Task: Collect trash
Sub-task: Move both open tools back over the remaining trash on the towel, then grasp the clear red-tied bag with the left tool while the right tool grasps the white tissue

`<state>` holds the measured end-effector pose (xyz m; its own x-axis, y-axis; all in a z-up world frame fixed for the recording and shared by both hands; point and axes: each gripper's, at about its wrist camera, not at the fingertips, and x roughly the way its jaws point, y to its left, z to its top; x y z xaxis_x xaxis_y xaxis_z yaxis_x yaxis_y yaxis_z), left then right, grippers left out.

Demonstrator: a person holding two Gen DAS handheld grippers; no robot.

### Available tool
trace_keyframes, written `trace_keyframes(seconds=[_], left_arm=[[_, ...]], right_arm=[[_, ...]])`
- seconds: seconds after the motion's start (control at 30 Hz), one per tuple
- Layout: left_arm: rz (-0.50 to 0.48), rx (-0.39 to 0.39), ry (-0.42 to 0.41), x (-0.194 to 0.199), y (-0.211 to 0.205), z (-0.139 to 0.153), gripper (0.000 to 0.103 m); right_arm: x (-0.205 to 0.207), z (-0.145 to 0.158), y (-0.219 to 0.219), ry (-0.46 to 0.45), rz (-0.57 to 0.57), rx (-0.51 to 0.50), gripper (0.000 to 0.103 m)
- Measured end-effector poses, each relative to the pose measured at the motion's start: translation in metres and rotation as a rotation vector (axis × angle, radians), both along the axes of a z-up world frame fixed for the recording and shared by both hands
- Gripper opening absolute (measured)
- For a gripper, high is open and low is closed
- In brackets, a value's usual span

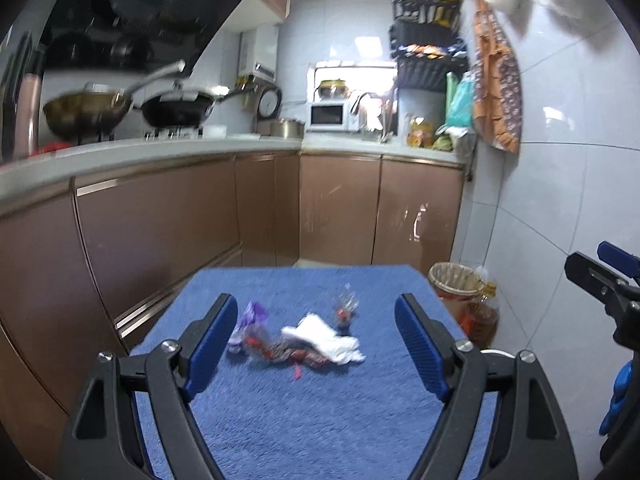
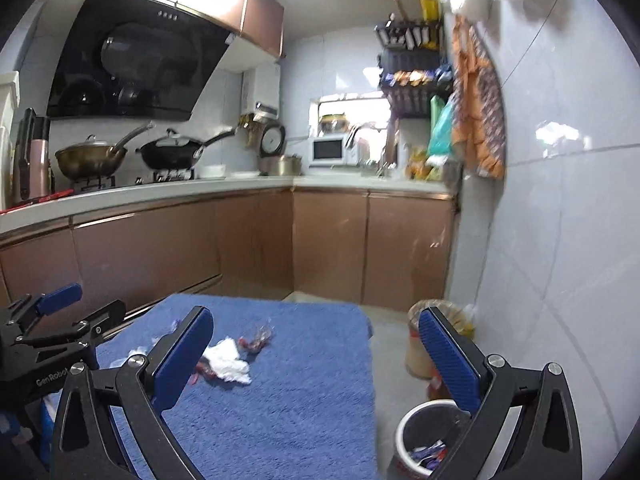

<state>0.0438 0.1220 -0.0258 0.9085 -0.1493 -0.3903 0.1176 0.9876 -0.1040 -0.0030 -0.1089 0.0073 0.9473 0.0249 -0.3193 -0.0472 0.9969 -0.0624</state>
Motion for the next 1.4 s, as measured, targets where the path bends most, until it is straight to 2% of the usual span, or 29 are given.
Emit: trace_keyframes(seconds=[0.13, 0.2, 0.3, 0.37, 0.5, 0.67, 0.83, 1.0, 1.2, 1.4], left_arm=[[0.004, -0.02, 0.057, 0.018, 0.032, -0.028, 0.08], [-0.024, -0.048, 0.114, 0.029, 0.053, -0.049, 0.08], [-0.066, -0.076, 0.189, 0.044, 0.073, -0.075, 0.079], [-0.085, -0.08, 0.229, 0.055, 0.082, -0.088, 0.078], [-0.117, -0.096, 0.29, 0.081, 0.09, -0.104, 0.064], [-0.173, -0.086, 0.307, 0.118, 0.081, -0.111, 0.061], [-0.236, -0.022, 0.293, 0.15, 0.067, -0.112, 0.057], [-0.285, 0.053, 0.317, 0.175, 0.058, -0.123, 0.054], [-0.344, 0.08, 0.379, 0.195, 0.053, -0.14, 0.046], [-0.393, 0.067, 0.42, 0.196, 0.048, -0.151, 0.029]], right_arm=[[0.033, -0.019, 0.009, 0.096, 0.08, 0.0, 0.103], [0.049, -0.03, 0.014, 0.144, 0.129, 0.008, 0.098], [0.075, -0.05, 0.022, 0.226, 0.202, 0.024, 0.083], [0.094, -0.066, 0.027, 0.289, 0.255, 0.046, 0.07], [0.129, -0.096, 0.047, 0.375, 0.323, 0.034, 0.06], [0.165, -0.12, 0.07, 0.439, 0.399, 0.039, 0.051], [0.193, -0.137, 0.083, 0.483, 0.461, 0.046, 0.045], [0.209, -0.147, 0.094, 0.51, 0.505, 0.045, 0.044], [0.226, -0.161, 0.1, 0.552, 0.538, 0.045, 0.042], [0.242, -0.174, 0.112, 0.591, 0.572, 0.037, 0.042]])
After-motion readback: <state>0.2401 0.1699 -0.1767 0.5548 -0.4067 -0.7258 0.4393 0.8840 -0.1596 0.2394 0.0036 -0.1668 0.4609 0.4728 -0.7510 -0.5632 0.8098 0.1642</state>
